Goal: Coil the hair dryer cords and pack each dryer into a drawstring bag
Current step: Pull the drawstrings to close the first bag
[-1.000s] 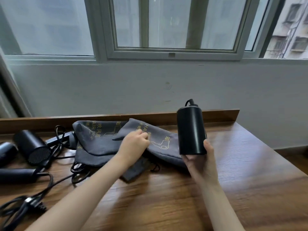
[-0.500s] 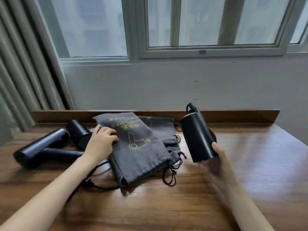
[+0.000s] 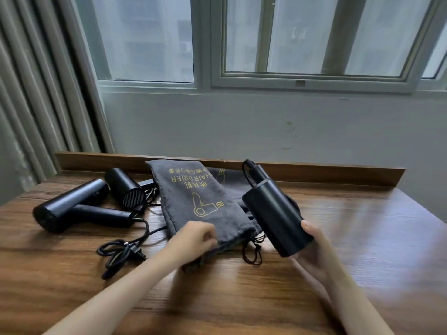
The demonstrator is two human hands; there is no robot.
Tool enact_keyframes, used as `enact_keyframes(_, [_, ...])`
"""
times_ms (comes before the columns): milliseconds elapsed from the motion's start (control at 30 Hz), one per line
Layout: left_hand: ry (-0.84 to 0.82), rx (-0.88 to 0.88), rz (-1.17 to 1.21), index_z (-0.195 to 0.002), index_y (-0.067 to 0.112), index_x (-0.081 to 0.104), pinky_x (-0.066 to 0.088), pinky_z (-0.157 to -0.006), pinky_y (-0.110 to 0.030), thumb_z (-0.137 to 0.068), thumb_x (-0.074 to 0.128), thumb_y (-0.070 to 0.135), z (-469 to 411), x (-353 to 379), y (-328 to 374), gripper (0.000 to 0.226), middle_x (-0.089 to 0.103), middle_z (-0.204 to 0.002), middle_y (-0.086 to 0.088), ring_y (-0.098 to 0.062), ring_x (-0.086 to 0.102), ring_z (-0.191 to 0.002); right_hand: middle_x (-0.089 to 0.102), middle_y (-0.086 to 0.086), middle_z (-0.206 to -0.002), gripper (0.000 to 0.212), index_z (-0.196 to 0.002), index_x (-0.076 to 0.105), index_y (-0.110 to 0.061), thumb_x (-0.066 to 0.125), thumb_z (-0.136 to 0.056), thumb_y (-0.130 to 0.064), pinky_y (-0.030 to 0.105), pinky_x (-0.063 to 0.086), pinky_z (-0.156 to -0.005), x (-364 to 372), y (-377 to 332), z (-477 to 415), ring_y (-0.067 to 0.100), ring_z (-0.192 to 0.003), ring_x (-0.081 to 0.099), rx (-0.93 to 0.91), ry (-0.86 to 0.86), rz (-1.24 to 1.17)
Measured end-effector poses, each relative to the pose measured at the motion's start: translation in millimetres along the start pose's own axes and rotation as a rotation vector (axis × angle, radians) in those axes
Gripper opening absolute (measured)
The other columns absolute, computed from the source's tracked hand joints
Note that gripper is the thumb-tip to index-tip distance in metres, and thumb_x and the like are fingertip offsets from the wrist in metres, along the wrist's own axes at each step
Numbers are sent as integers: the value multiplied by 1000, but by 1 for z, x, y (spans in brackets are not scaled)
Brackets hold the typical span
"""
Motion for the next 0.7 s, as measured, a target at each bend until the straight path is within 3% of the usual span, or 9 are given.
enact_keyframes(67, [85,-123,192,-80,13,60,30,-62,-21,-88,58,17,-7,-12,-12,9,58,-75,0,-15,53,-76,63,17,-119,91,-133,45,-8,81,-59,-46,34,55,-74,2,1,5,29,-102,64,21,-62,23])
enact_keyframes(167, [222,-301,336,-69,19,44,23,-59,-28,-94,48,17,-15,-20,-28,26,51,-68,3,-20,49,-77,59,11,-127,75,-135,45,-16,73,-72,-44,32,53,-82,6,-2,18,26,-110,60,27,-176,79])
enact_keyframes(233, [238,-360,357,-67,19,41,26,-63,-30,-95,45,18,-23,-21,-29,28,54,-75,-3,-23,51,-83,58,8,-129,65,-133,48,-22,69,-76,-44,30,52,-85,9,-6,27,24,-113,58,22,-208,124])
enact_keyframes(333, [305,-385,425,-74,12,46,33,-73,-33,-96,43,18,-34,-28,-22,23,57,-90,-13,-28,53,-92,58,7,-128,67,-132,50,-23,71,-72,-46,31,52,-85,15,-7,38,24,-112,59,65,-239,170])
enact_keyframes(500, [477,-283,563,-90,13,51,35,-68,-26,-93,48,14,-37,-47,-3,5,57,-83,-1,-20,52,-83,55,8,-133,76,-135,46,-22,76,-68,-42,32,52,-85,19,-3,48,27,-116,56,108,-258,265])
enact_keyframes(600, [470,-124,487,-91,15,54,38,-59,-13,-91,53,12,-28,-56,9,3,60,-79,-1,-16,55,-75,54,8,-134,84,-135,45,-22,78,-62,-44,28,51,-84,16,-2,49,25,-117,56,116,-201,363])
enact_keyframes(700, [406,3,363,-93,16,57,37,-59,-9,-88,57,7,-17,-62,20,9,59,-77,0,-4,51,-62,58,5,-130,83,-133,46,-25,76,-58,-44,31,52,-82,9,-1,47,22,-114,59,126,-114,471])
Point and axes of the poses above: each hand's wrist, its own z-axis away from the middle knuckle, its own x-axis out of the palm, y = z × x, the point moved 6 cm from there along -z, towards the middle knuckle
